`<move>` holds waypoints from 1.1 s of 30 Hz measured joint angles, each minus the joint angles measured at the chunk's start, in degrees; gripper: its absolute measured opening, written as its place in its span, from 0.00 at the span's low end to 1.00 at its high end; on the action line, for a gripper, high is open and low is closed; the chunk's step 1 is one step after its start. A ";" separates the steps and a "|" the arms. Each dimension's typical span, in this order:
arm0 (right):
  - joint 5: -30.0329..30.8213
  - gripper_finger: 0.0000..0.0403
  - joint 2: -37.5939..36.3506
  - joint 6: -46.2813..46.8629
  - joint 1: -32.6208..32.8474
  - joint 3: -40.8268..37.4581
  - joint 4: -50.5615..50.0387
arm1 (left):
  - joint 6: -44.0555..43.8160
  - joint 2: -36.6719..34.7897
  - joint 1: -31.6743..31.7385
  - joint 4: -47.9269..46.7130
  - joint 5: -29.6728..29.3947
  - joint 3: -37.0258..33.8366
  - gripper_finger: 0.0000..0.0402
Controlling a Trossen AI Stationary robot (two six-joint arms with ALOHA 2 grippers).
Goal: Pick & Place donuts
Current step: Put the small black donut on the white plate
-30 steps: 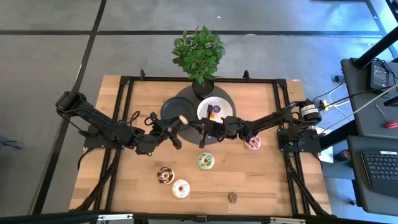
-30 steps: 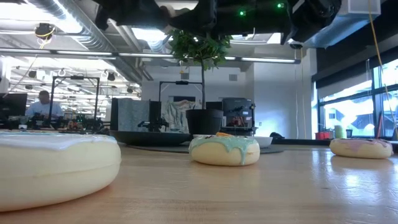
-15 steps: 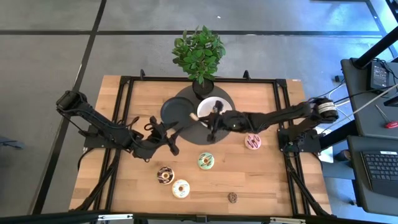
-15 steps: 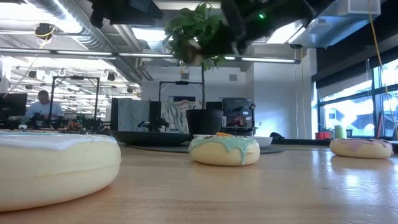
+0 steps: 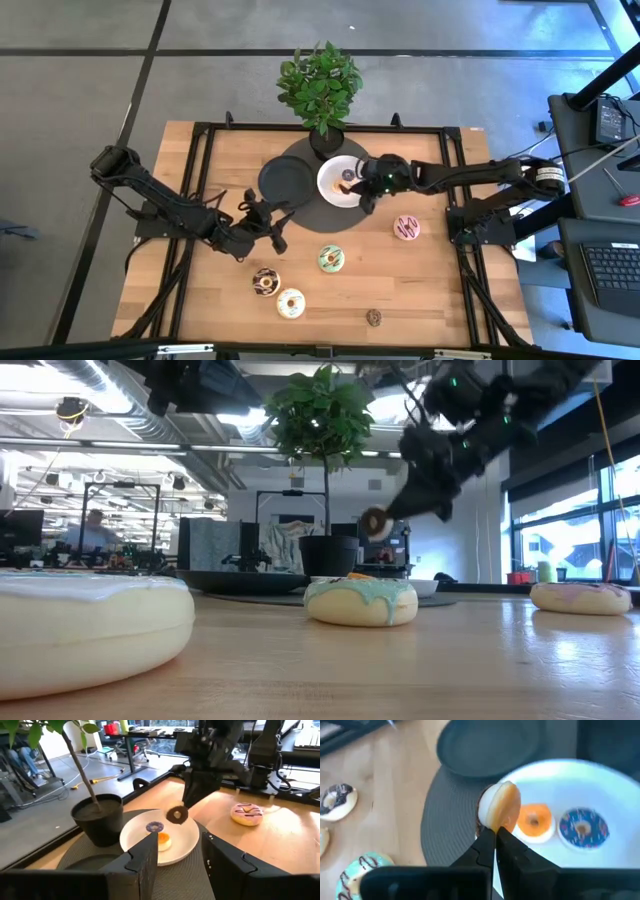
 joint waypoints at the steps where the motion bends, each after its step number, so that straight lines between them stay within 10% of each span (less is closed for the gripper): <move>1: -1.39 0.03 0.19 0.57 -0.84 -1.48 2.22 | 0.02 0.00 0.08 0.00 0.43 0.00 0.36; 14: -5.54 0.03 0.22 8.23 -5.27 -15.69 22.87 | 0.02 0.00 0.37 -0.07 3.85 0.00 0.36; 33: -6.17 0.03 10.26 12.27 -5.26 -16.73 33.04 | 0.00 0.00 0.37 -0.07 5.23 -0.04 0.37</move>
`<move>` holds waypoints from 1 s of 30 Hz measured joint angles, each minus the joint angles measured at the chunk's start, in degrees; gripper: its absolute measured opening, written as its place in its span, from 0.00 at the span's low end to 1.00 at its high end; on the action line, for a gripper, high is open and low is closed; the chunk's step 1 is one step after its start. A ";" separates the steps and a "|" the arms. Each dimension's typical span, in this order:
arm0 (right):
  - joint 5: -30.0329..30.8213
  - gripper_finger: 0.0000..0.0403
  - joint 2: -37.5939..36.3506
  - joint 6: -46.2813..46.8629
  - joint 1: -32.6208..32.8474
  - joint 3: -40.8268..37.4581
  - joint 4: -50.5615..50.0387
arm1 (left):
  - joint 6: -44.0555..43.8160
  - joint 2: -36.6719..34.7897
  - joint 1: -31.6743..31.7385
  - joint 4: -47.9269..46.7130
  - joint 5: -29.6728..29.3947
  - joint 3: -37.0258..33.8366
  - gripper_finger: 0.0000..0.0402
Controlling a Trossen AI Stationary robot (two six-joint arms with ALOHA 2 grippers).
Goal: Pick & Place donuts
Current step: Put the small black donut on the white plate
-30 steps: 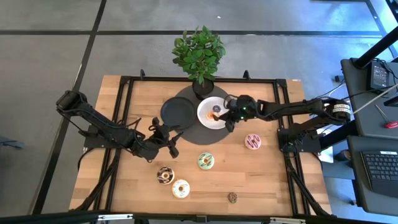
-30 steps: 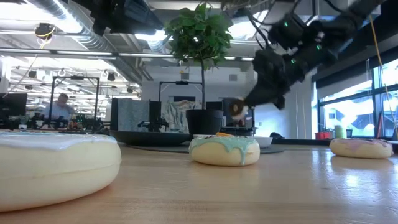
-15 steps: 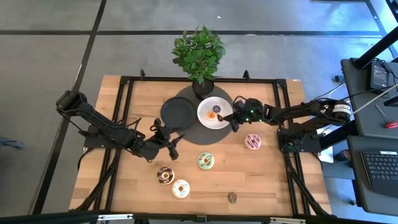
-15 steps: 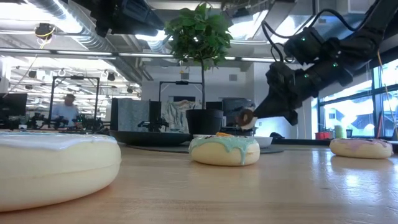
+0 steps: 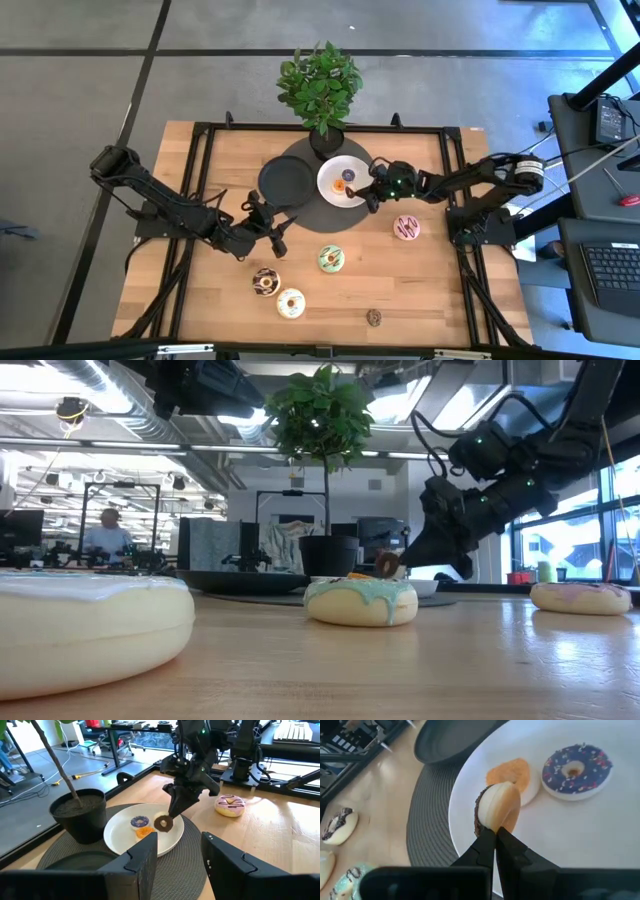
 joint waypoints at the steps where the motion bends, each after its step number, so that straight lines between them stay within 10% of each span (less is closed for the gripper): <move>1: -0.15 0.03 0.64 0.22 0.00 0.00 0.74 | 0.00 0.00 0.00 0.00 0.01 0.00 0.36; 30: 2.12 0.25 0.84 1.21 -3.03 0.00 0.86 | -0.63 0.00 0.00 -0.07 0.94 -0.02 0.36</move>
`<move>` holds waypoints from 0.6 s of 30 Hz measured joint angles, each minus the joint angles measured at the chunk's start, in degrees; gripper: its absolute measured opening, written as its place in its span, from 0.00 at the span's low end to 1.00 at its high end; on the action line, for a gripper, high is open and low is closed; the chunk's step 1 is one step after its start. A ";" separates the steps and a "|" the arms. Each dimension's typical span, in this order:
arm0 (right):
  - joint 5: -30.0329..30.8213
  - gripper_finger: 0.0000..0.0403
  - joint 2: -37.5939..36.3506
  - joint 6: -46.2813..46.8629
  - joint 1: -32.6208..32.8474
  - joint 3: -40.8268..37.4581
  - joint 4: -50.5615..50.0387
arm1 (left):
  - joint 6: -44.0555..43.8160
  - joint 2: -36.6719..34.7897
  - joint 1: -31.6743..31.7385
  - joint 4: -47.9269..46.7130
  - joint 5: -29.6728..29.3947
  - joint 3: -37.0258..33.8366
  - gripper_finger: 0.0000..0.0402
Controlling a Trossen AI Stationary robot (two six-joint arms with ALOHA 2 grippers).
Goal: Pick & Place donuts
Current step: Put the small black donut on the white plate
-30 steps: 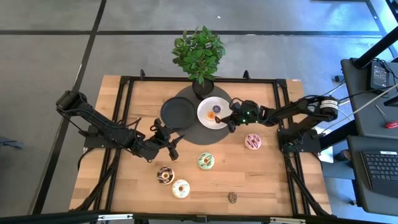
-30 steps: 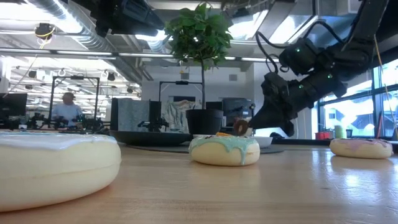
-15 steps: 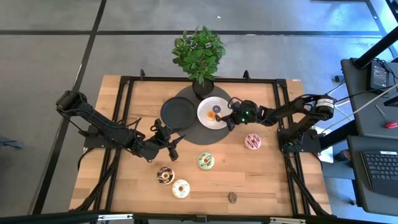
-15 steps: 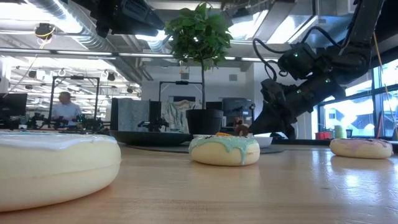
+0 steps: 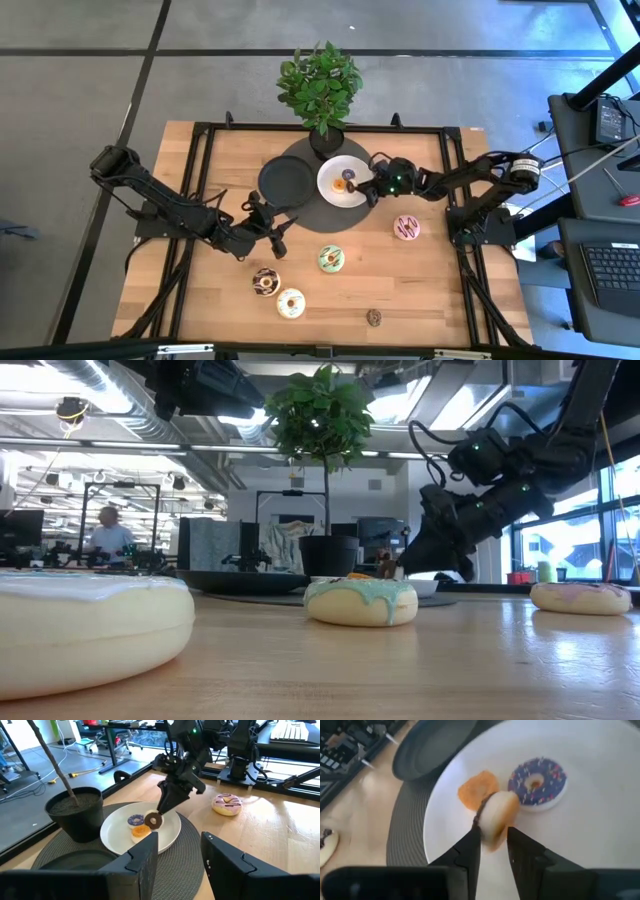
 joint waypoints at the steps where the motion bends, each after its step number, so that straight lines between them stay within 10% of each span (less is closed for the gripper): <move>1: 0.00 0.25 -0.48 -0.11 -0.22 0.00 0.13 | 0.03 0.00 0.00 0.00 0.19 0.00 0.36; 18: 5.77 0.26 -3.86 -4.31 -0.88 0.02 -9.60 | 0.20 0.00 0.00 -0.13 1.47 0.00 0.36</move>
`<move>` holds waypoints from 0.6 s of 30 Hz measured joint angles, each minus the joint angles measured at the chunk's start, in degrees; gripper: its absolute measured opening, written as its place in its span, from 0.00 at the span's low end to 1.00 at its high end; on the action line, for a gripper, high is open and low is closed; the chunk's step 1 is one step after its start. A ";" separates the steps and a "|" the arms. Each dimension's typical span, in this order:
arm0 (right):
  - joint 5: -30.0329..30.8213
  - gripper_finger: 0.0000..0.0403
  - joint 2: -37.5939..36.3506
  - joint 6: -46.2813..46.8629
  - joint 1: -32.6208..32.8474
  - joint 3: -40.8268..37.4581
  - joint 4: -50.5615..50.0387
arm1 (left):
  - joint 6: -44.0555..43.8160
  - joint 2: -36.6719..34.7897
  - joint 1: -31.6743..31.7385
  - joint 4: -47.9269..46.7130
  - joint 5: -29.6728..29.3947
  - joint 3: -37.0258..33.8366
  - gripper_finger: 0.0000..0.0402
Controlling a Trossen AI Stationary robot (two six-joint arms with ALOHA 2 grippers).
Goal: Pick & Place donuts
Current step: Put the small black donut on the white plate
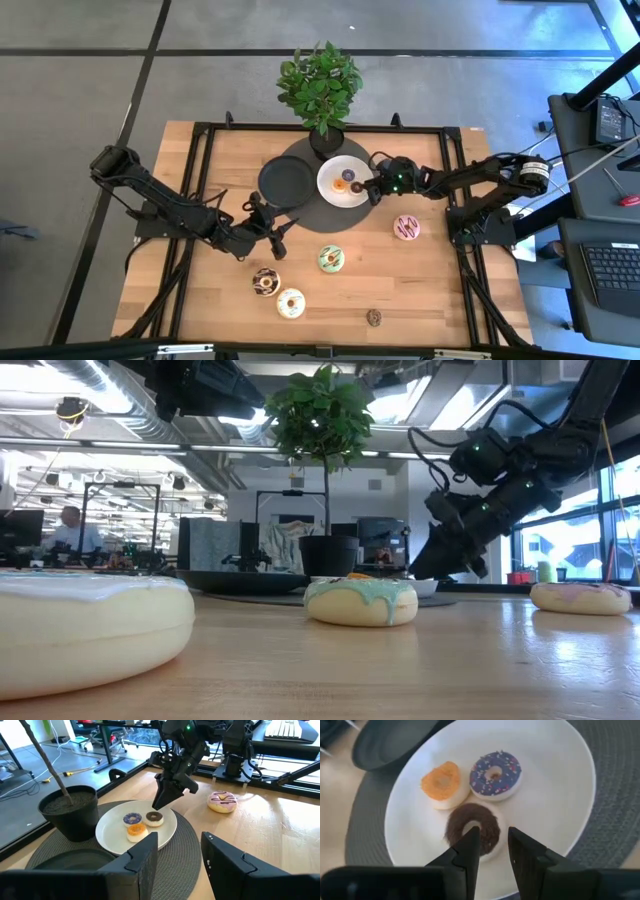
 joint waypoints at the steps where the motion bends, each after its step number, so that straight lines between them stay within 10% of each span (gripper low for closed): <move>1: 0.29 0.26 0.00 -0.02 0.00 0.00 -0.19 | 0.00 0.00 0.00 0.00 0.00 0.00 0.36; 18: -3.02 0.26 0.00 -6.50 0.60 8.41 -18.22 | 0.00 0.00 0.00 0.00 -0.03 0.00 0.37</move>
